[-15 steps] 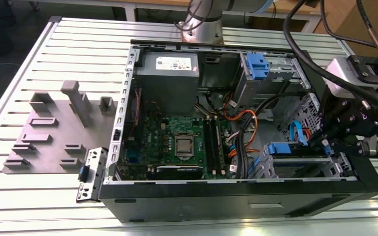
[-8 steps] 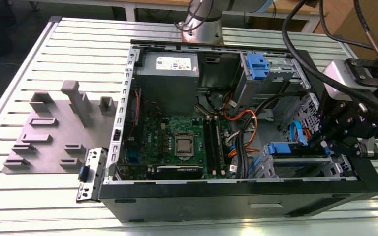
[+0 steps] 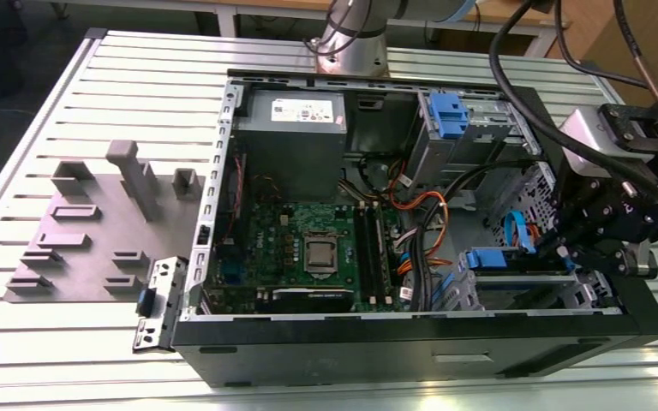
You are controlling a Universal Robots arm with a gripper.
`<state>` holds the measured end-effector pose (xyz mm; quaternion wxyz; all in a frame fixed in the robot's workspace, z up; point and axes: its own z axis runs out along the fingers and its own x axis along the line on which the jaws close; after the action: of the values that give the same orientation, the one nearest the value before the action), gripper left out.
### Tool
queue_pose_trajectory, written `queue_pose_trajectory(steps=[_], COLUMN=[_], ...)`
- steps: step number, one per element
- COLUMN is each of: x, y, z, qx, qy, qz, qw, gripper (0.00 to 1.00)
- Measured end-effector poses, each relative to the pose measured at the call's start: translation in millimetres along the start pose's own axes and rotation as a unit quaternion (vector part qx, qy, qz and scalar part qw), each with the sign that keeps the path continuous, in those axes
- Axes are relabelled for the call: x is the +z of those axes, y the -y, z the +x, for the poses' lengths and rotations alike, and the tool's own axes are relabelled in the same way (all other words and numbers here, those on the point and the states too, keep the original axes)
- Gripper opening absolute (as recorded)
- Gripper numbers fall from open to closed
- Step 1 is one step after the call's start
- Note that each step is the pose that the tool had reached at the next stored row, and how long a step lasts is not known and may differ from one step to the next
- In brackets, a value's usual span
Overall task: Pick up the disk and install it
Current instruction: 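Insert the second disk wire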
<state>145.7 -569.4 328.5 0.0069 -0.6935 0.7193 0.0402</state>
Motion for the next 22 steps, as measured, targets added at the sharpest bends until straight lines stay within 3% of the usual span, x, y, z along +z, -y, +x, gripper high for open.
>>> queue_pose_trajectory(steps=[9, 16, 17, 19, 22], x=[2.1, 2.2, 2.2, 2.1, -3.7], y=[0.1, 0.1, 0.1, 0.1, -0.2], z=[0.0, 0.1, 0.1, 0.1, -0.3], qx=[0.0, 0.0, 0.0, 0.0, 0.0], qy=[0.0003, 0.0001, 0.0001, 0.0001, 0.0001], qz=[0.0, 0.0, 0.0, 0.0, 0.0], qw=[1.0, 1.0, 1.0, 1.0, 1.0], gripper=[0.16, 0.35, 0.42, 0.42, 0.42])
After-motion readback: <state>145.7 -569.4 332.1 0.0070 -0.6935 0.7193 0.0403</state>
